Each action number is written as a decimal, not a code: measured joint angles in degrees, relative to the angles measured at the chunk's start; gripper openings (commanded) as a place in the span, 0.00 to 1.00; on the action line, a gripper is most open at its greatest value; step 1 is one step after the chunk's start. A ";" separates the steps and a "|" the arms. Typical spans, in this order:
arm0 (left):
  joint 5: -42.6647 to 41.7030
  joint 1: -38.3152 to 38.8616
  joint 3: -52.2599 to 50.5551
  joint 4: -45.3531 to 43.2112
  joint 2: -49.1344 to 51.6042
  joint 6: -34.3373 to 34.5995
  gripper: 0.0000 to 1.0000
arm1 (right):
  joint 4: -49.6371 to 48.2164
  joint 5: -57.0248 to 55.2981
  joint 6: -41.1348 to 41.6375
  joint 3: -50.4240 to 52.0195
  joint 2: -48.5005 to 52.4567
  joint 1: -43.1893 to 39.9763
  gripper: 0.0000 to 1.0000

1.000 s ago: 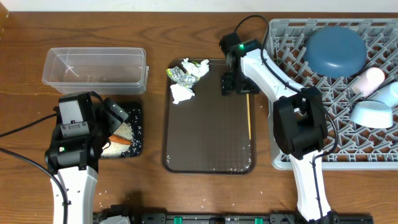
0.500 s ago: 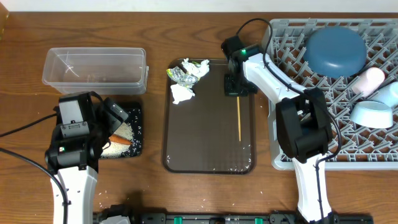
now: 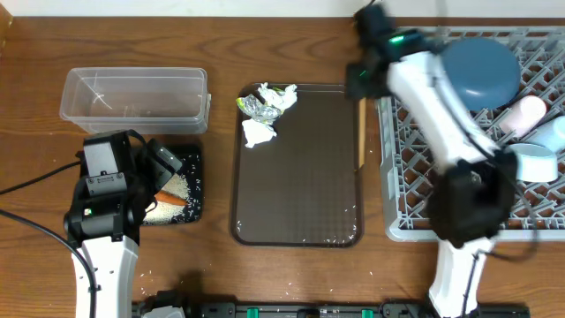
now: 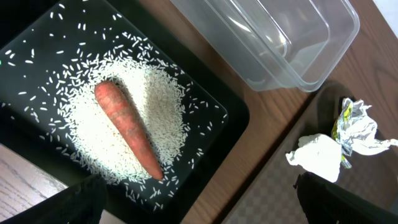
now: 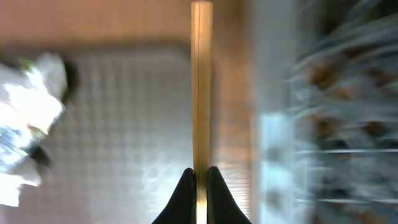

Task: Sort waste into correct bins and load items into the dishwasher rack
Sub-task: 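Carry the second chopstick into the dish rack and release, then retract the right gripper to the right side, then reach the left gripper to the white wrapper and grasp it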

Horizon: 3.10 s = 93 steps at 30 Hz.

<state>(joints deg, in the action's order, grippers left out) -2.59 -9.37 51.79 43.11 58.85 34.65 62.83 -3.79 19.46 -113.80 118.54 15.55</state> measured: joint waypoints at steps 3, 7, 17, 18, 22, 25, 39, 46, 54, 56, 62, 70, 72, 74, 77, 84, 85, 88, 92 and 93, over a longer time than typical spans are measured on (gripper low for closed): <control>0.00 0.00 0.00 0.00 0.00 0.00 1.00 | -0.31 -1.73 -2.21 -0.96 -4.81 -3.45 0.01; 0.00 0.00 0.00 0.02 0.00 0.00 1.00 | -0.55 -2.45 -5.64 -1.44 -6.16 -7.28 0.01; 0.00 0.00 0.00 0.00 -0.02 0.00 1.00 | -1.18 1.97 -11.17 -1.09 -0.90 -10.62 0.44; 0.00 0.00 0.00 0.00 -0.02 0.00 1.00 | -1.18 2.62 -11.15 -1.09 -0.37 -10.62 0.55; 0.00 -0.02 0.00 0.00 0.00 0.00 1.00 | -0.72 5.44 -11.76 -0.90 0.70 -10.60 0.75; 0.00 0.00 0.00 0.00 -0.02 0.00 1.00 | 0.50 7.52 -11.30 -0.87 0.76 -10.45 0.77; 0.02 0.00 0.00 0.00 0.00 0.00 1.00 | 11.15 8.68 -2.62 -0.61 -5.46 -10.82 0.99; 0.00 0.00 0.00 0.00 -0.02 0.00 1.00 | 11.02 4.00 -0.09 -0.76 -14.08 -20.83 0.99; 0.00 0.00 0.00 0.00 0.00 0.00 1.00 | 13.70 4.28 2.95 -0.76 -12.52 -34.58 0.99; 0.00 0.00 0.00 0.00 -0.02 0.02 1.00 | 13.75 4.57 3.17 -0.76 -12.52 -36.02 0.99; -0.66 -0.02 0.00 0.28 0.00 1.22 1.00 | 13.81 5.27 3.58 -0.76 -12.52 -38.32 0.99; -11.69 0.00 0.00 6.95 0.00 2.82 1.00 | 13.84 5.49 3.58 -0.76 -12.52 -38.51 0.99; -15.47 0.24 0.00 7.28 0.00 1.44 1.00 | 13.84 5.51 3.58 -0.76 -12.52 -38.51 0.99; -20.72 1.40 0.00 6.78 0.00 -1.29 1.00 | 13.84 5.51 3.58 -0.76 -12.52 -38.51 0.99; -28.22 5.35 0.59 6.45 0.72 -4.94 1.00 | 13.84 5.53 3.58 -0.76 -12.52 -38.53 0.99; -22.91 19.37 18.80 15.32 11.58 -8.81 1.00 | 13.86 5.55 3.58 -0.76 -12.52 -38.53 0.99; -20.26 21.40 22.62 17.38 14.34 -9.03 1.00 | 13.88 5.53 3.61 -0.76 -12.52 -38.53 0.99; -13.92 25.81 30.56 17.33 22.45 -9.31 1.00 | 13.86 5.53 3.61 -0.76 -12.52 -38.51 0.99; -8.66 28.30 32.41 13.35 32.59 -9.62 1.00 | 13.86 5.55 3.61 -0.76 -12.52 -38.51 0.99; -7.48 28.44 32.39 12.74 35.85 -9.64 0.98 | 13.86 5.55 3.61 -0.76 -12.52 -38.51 0.99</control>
<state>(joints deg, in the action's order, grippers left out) -10.07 19.07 84.18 55.86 94.70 25.02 76.69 1.76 23.07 -114.56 106.02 -22.96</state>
